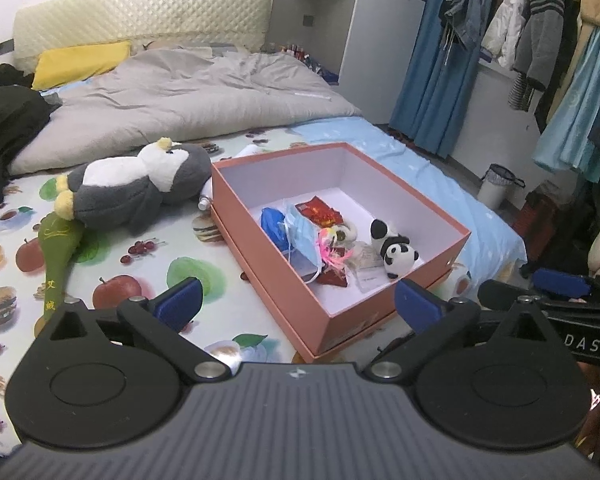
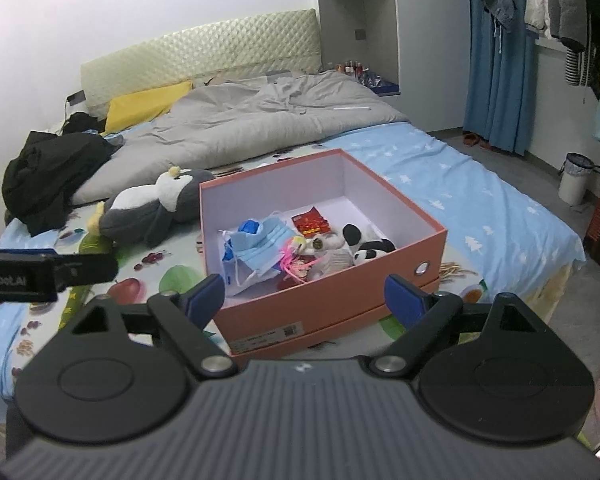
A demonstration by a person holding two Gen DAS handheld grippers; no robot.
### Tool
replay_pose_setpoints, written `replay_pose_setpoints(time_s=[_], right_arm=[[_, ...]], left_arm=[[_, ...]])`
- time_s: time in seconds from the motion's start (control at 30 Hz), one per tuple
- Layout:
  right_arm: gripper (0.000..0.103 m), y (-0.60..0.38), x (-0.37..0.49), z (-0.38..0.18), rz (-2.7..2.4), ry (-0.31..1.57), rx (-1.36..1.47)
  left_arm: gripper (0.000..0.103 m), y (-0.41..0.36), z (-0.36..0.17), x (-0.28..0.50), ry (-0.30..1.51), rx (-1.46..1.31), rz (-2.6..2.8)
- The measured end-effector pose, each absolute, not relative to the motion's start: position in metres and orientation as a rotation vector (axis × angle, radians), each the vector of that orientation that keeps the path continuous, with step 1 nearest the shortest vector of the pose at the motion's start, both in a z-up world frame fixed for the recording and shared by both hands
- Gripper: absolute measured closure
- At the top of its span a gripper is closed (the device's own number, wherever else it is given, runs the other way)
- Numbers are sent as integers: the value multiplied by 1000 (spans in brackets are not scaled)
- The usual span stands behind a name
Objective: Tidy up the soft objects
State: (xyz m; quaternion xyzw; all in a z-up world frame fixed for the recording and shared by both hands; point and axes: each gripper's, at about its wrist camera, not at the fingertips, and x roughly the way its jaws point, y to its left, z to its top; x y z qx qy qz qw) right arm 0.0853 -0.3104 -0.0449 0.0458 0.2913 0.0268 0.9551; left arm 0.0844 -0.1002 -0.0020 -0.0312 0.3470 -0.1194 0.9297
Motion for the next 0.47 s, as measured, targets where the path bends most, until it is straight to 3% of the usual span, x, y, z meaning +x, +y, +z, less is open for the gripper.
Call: replay_pose_setpoints(time_s=[0.47], right_arm=[[14, -306, 85, -46, 58, 594, 100]], left_arm=[[0, -96, -6, 81, 704, -69, -232]])
